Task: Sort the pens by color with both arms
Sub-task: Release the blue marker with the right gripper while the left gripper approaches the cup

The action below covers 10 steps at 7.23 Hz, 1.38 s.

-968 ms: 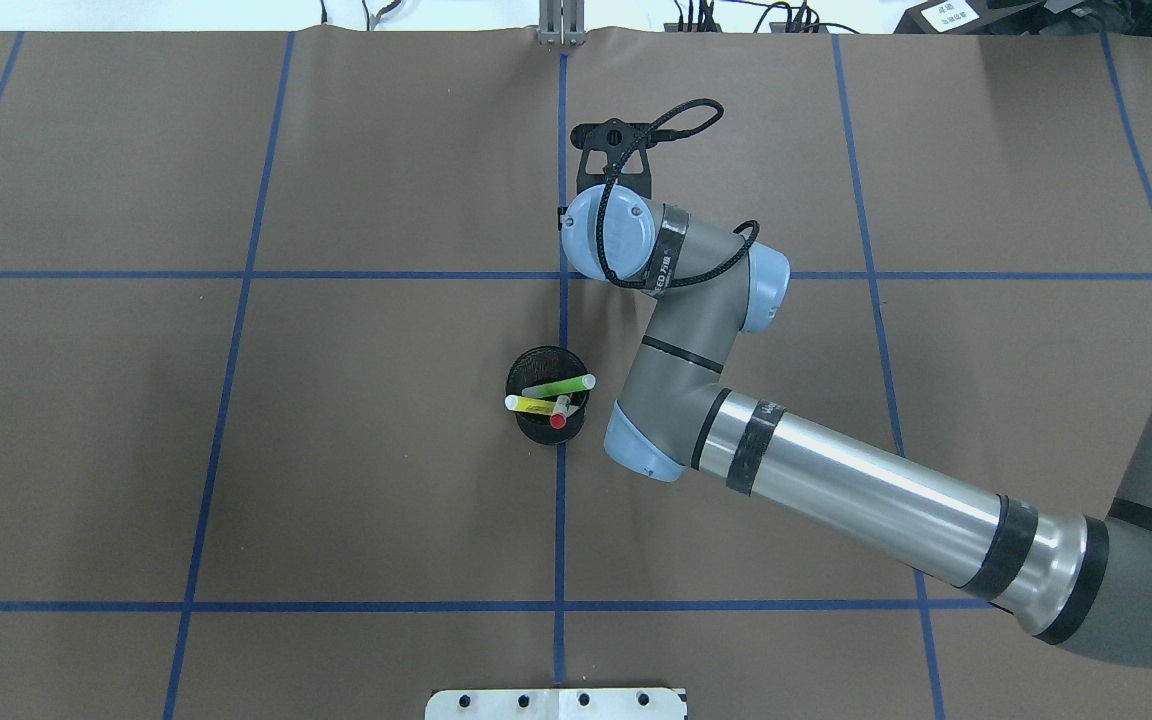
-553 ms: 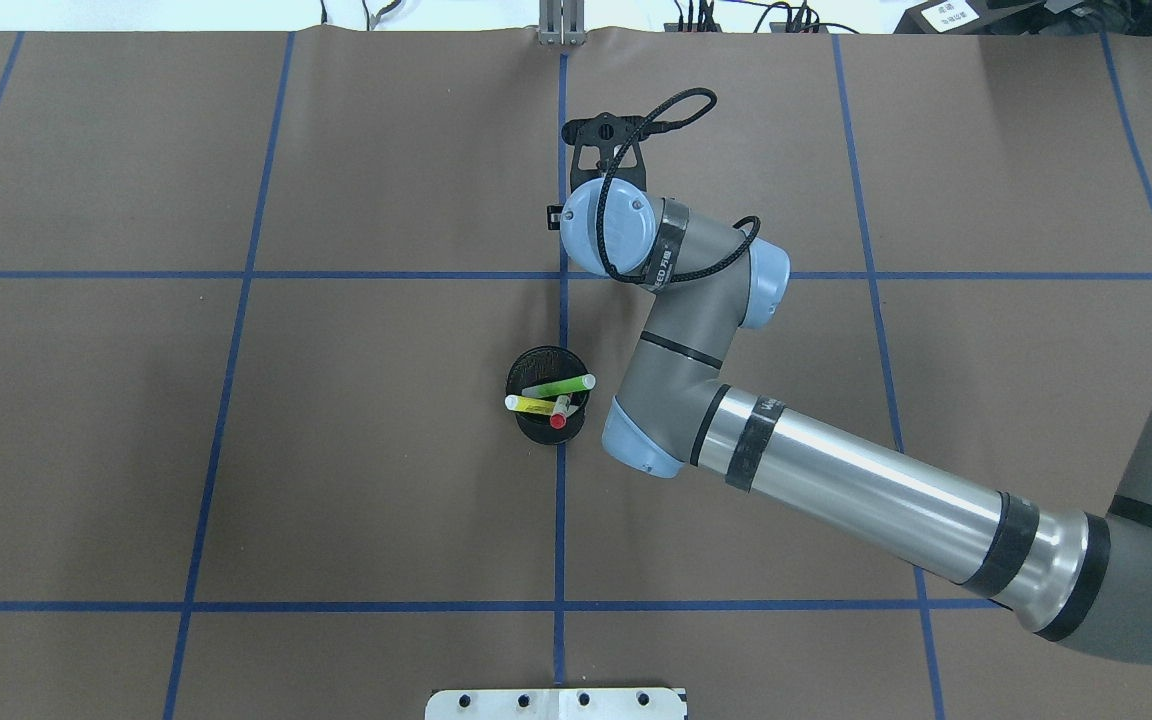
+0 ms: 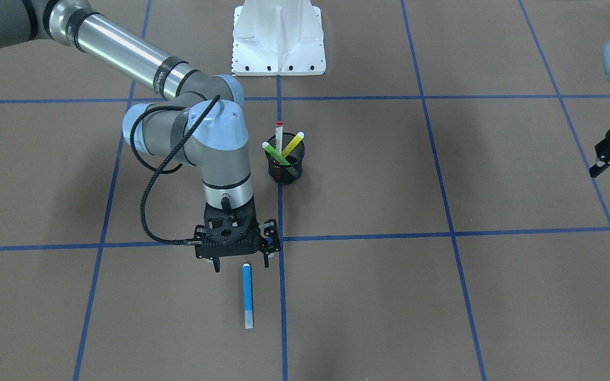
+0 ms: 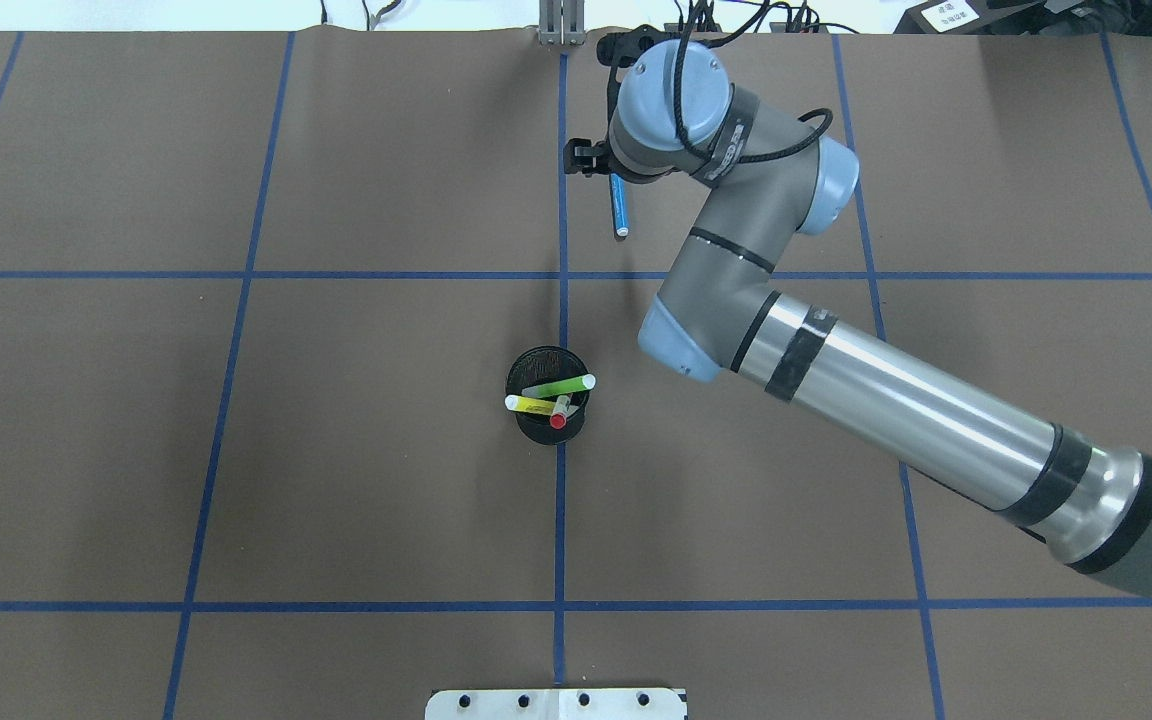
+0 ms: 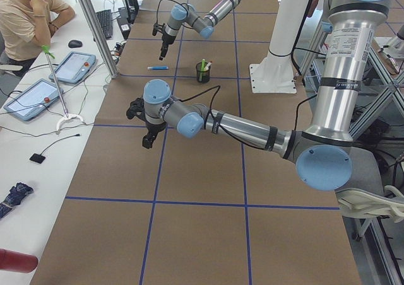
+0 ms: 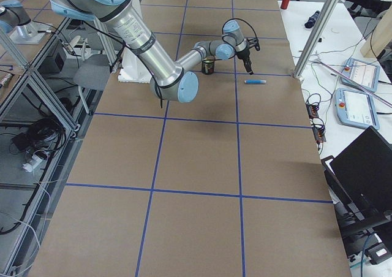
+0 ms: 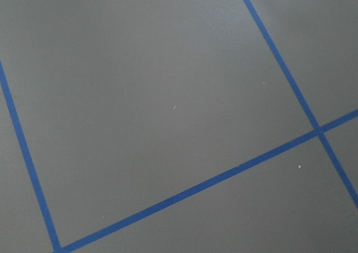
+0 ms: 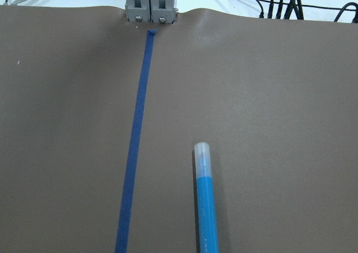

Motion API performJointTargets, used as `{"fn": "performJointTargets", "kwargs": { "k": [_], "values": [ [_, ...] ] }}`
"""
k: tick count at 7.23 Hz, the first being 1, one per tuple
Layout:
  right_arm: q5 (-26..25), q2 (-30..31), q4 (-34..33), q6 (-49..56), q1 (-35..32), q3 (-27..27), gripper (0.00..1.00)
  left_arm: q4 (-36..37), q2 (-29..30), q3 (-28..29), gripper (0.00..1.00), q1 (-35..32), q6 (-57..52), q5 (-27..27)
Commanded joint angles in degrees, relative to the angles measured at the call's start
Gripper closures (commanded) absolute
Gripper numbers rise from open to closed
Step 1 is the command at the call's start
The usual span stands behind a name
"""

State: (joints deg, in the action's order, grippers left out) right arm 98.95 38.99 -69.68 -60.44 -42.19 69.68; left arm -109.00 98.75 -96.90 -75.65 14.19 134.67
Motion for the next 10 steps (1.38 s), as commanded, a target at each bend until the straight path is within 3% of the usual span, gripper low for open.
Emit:
{"fn": "performJointTargets", "kwargs": {
  "k": [1,2,5,7,8,10],
  "values": [
    [10.03,0.12,-5.96,5.03,-4.99,0.81,0.02,2.02,4.15,-0.48,0.00,4.00,10.46,-0.11],
    [12.04,0.04,-10.95,8.02,-6.83,1.34,0.01,4.74,7.30,-0.48,0.00,6.62,14.51,-0.11],
    [21.69,1.79,-17.75,21.26,-14.29,0.99,0.01,30.62,24.25,-0.40,0.00,13.92,15.60,-0.54],
    [28.11,5.02,-20.14,30.86,-19.39,1.08,0.01,36.72,29.89,0.56,0.00,17.70,16.04,-0.37],
    [29.18,7.31,-20.67,33.43,-20.55,1.16,0.01,40.84,33.75,1.44,0.00,19.99,17.00,-0.46],
    [29.55,10.39,-24.52,38.86,-22.31,3.60,0.01,41.76,40.69,5.12,0.00,25.86,26.09,-0.46]
  ]
}}
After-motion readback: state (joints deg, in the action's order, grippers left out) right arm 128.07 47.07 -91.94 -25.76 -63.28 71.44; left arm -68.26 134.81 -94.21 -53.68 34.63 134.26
